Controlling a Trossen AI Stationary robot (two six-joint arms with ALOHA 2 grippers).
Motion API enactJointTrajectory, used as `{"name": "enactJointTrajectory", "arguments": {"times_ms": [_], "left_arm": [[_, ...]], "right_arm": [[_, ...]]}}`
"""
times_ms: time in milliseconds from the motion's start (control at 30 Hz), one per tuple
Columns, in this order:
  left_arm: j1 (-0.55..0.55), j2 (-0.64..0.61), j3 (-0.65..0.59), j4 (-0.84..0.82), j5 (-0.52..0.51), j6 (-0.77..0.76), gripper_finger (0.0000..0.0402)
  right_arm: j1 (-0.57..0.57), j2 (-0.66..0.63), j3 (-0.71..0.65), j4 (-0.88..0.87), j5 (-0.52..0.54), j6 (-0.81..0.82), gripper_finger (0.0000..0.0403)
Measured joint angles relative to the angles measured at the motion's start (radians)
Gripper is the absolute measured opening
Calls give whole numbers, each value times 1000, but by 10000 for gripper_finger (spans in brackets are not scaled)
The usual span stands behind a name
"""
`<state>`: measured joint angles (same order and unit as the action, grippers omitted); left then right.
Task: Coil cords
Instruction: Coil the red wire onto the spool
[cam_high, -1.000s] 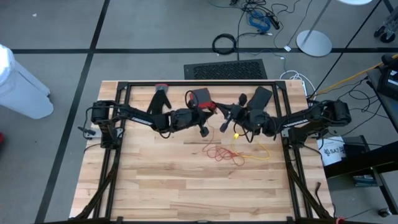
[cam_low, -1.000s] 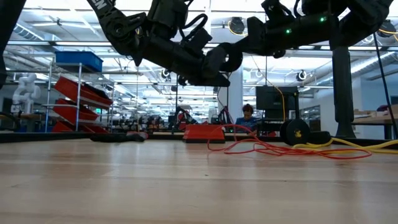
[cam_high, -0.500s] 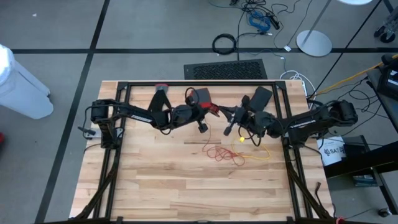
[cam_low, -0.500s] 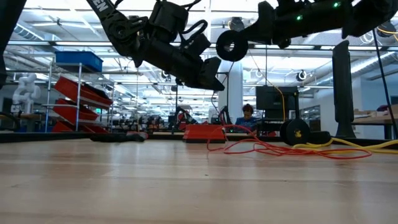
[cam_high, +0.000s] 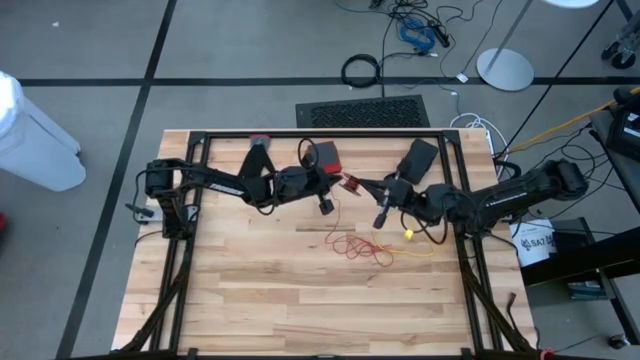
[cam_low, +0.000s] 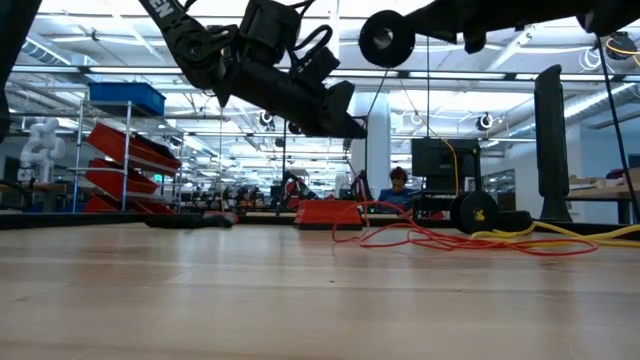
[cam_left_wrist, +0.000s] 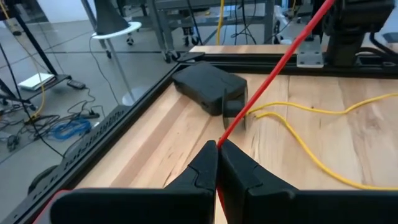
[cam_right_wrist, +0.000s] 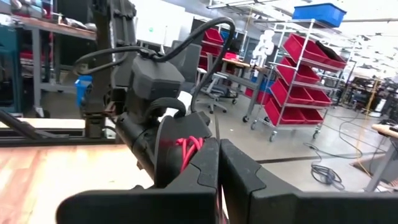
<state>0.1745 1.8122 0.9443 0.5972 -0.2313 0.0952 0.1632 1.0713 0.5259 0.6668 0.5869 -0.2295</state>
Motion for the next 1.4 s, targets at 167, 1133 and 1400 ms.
{"name": "enactJointTrajectory", "arguments": {"times_ms": [167, 1133, 1400], "left_arm": [[0, 0, 0, -1, 8, 0, 11], [6, 4, -5, -251, -31, -6, 56], [6, 4, -4, -264, 36, -3, 57]], "right_arm": [[30, -31, 0, -12, 3, -16, 0], [55, -129, 3, -452, 221, 141, 0], [40, -105, -15, -943, 227, 572, 47]]}}
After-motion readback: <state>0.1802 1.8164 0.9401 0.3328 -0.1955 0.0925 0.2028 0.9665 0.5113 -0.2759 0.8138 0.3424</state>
